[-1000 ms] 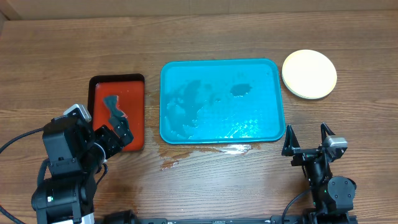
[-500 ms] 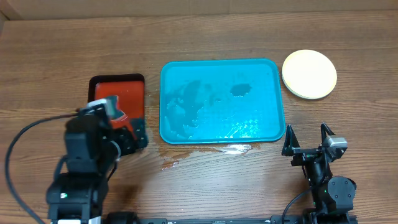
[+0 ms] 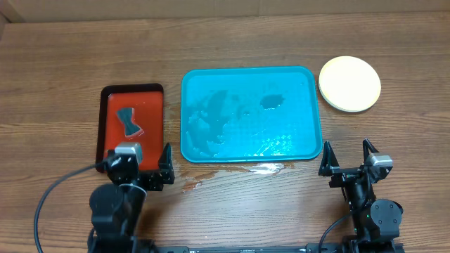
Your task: Clean dirty plates on tray and stack at the side
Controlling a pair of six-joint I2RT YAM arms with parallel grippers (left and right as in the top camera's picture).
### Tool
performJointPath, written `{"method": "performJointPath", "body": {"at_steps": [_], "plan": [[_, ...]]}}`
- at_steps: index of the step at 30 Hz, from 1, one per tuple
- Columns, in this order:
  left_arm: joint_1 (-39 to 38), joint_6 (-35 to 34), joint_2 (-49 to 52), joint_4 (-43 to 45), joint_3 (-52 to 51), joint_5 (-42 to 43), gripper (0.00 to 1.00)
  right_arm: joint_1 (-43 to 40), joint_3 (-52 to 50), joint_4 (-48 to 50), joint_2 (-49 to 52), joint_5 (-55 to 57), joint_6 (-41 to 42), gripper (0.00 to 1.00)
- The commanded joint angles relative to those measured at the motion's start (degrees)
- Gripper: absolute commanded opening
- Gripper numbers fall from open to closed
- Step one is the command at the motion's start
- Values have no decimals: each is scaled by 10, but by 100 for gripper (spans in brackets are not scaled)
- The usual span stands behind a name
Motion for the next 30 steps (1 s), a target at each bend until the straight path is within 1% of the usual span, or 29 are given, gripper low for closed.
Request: {"method": "performJointPath", "body": {"at_steps": [1,3,12,17,22,28,30], "plan": [[7,33,-54,38,-45,6,99,-2,-6,3,-6,5,-1,100],[7,42,-80,63,-67,2,99,-2,-6,3,-6,5,-1,100],[7,40,-172,162,-156,-40,100,-2,-6,3,-6,5,-1,100],[7,39,-171,212,-194,-48,100,-2,-6,3,-6,5,-1,100],[7,40,-171,200,-195,-66,100,-2,-6,3,-6,5,-1,100],[7,40,-171,141,-195,-103,100,-2,-6,3,-6,5,-1,100],[7,40,-171,143,-195,-108,100,-2,-6,3,-6,5,-1,100]]}}
